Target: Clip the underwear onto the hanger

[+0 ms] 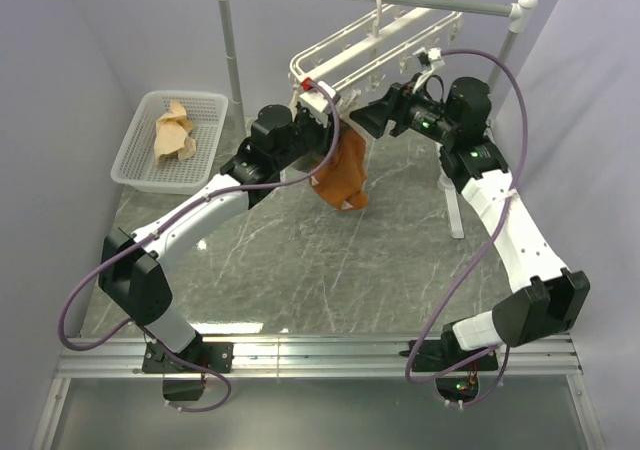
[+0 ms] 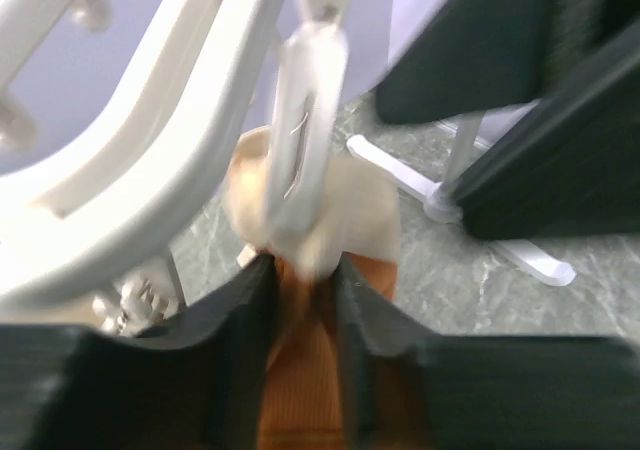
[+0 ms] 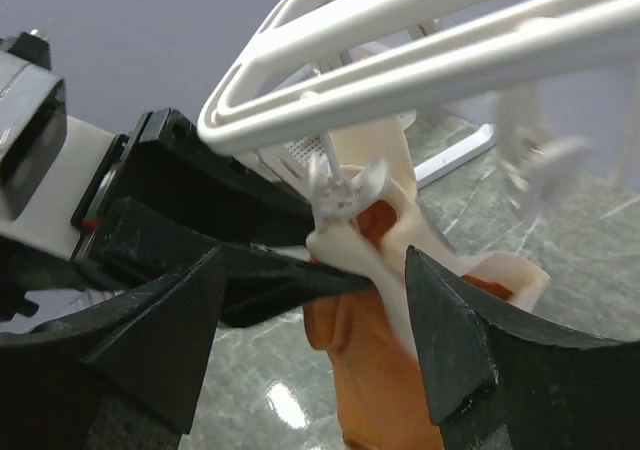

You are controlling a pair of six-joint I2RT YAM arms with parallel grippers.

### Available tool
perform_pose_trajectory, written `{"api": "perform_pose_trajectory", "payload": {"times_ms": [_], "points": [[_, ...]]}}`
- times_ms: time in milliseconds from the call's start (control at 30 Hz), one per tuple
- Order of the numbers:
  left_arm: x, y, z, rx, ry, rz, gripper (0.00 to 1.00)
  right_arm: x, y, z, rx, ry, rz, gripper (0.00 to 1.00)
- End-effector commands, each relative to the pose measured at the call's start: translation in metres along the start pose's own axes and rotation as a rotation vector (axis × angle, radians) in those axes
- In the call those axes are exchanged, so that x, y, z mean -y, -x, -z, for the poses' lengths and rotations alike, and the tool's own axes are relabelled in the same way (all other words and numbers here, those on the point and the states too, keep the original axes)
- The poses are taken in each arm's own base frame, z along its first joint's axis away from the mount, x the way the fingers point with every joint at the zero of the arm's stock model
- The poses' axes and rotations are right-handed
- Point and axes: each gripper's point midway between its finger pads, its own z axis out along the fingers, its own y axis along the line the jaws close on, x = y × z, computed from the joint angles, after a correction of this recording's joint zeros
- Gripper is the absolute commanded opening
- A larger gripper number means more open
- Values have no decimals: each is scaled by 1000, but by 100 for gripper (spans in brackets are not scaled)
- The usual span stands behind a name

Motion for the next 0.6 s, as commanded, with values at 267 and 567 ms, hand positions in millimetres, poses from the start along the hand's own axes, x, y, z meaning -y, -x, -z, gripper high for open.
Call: {"api": "perform_pose_trajectory", "payload": {"times_ms": [267, 567], "points": [[-57, 6, 38, -9, 93, 145, 53, 16, -10, 60, -14, -31, 147, 79], [-96, -19, 50, -85, 130, 206, 55, 50, -49, 74, -31, -112, 134, 77]]}}
